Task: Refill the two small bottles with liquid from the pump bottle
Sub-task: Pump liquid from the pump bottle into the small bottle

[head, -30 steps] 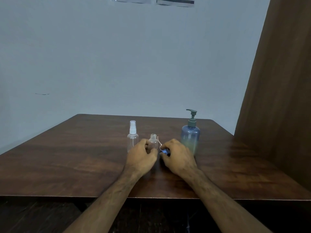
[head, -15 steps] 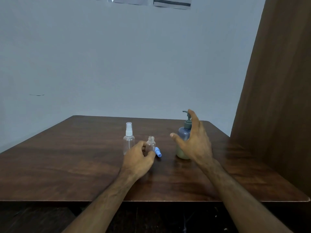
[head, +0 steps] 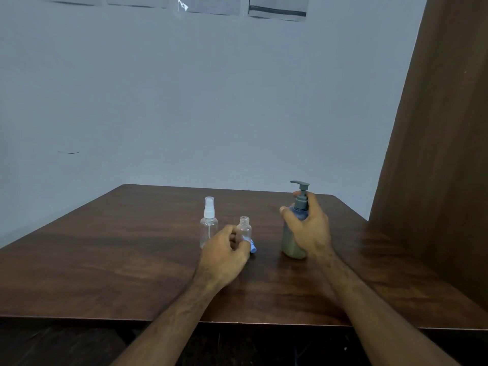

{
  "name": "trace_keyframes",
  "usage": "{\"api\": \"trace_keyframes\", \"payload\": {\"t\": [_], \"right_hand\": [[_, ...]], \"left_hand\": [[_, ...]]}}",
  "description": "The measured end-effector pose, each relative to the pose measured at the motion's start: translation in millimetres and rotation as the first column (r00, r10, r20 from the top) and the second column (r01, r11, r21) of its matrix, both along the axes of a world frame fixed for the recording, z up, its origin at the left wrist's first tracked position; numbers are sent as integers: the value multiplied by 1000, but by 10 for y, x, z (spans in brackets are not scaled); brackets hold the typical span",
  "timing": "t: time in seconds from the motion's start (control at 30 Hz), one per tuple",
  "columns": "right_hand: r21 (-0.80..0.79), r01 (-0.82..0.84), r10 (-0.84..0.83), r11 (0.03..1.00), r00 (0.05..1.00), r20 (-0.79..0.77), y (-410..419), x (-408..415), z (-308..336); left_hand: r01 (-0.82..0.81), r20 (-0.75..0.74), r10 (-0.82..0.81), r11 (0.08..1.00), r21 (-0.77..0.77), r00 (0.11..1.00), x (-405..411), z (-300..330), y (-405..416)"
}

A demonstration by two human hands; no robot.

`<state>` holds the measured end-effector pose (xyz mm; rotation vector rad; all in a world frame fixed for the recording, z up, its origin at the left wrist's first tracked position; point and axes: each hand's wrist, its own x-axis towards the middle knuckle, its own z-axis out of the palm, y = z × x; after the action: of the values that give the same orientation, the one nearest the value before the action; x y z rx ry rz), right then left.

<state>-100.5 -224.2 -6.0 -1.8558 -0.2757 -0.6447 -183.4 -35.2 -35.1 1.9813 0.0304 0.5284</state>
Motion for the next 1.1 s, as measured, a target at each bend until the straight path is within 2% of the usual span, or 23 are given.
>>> {"api": "trace_keyframes", "payload": {"t": [0.13,0.23,0.4,0.53,0.73,0.9,1.1], "right_hand": [[39,-53,51,998,998,37,-15,-58,22],[80,-140,133,987,988,83,-40,-190,116],[48,-222,226,974,969,-97,-105,-291,392],[-136,-172,152,976,978,-140,-151,-322,479],[-302,-198,133,932,966,-222,-134,-359,534],[-274,-285,208,919,938,-278,-114,-387,532],[-236,-353,266,905,905,-333,-110,-395,458]], "left_hand": [[62,72,-56,995,-75,996,-42,20,-19],[111,130,-101,992,-67,986,-80,47,-38],[203,117,-198,979,-35,973,-141,87,-39],[237,91,-235,972,-7,968,-147,77,-15],[286,38,-284,958,-39,958,-131,70,-11],[293,33,-291,952,-85,956,-122,59,-21],[340,32,-342,913,-227,939,-101,47,-25]]}}
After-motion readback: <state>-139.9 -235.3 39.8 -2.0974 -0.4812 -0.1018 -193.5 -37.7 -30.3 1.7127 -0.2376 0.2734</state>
